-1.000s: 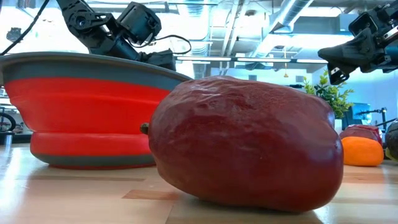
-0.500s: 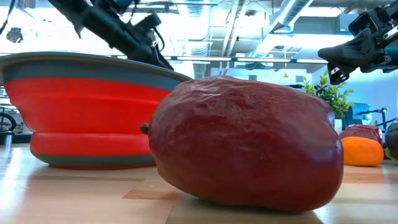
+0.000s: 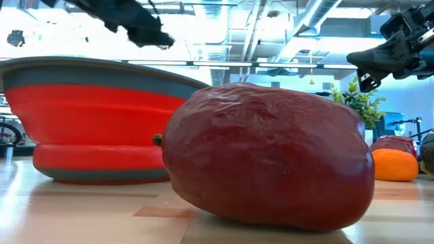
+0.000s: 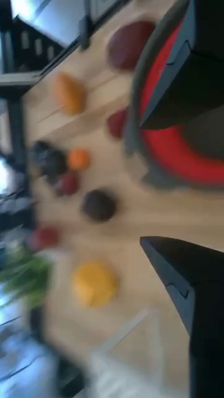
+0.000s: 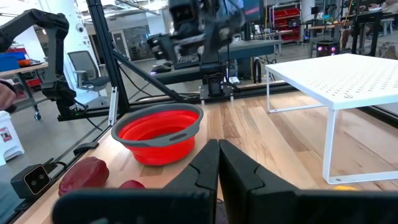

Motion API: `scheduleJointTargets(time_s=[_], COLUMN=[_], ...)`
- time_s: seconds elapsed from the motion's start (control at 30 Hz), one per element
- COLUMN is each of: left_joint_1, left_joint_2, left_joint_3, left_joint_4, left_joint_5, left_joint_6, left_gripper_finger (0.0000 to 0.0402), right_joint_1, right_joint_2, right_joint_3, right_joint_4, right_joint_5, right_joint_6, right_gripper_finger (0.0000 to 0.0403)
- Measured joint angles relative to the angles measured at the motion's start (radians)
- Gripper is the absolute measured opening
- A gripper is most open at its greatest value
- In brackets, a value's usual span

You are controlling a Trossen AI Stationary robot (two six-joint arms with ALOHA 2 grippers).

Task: Pick & Place Fruit
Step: Put the red strainer bowl on the shelf

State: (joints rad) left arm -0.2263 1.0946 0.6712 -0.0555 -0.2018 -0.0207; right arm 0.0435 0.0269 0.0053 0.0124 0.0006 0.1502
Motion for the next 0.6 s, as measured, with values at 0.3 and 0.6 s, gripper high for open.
scheduleJointTargets(time_s=[0.3, 0.6], left_joint_1=[-0.181, -0.171], left_joint_2=[0.013, 0.078], left_joint_3=[-0.004, -0.151], left_joint_4=[-0.409, -0.175], left_joint_5=[-0.117, -0.092], left_joint_6=[-0.518, -0.724], left_gripper_finger=[0.0287, 0.0283], right_joint_1=[0.0, 0.0], right_joint_2=[0.0, -0.001], right_joint_3=[0.0, 0.0], right_joint_4=[0.0, 0.0], right_joint_5=[0.0, 0.0], right_joint_6=[0.0, 0.0], right_gripper_finger=[0.0006, 0.0006])
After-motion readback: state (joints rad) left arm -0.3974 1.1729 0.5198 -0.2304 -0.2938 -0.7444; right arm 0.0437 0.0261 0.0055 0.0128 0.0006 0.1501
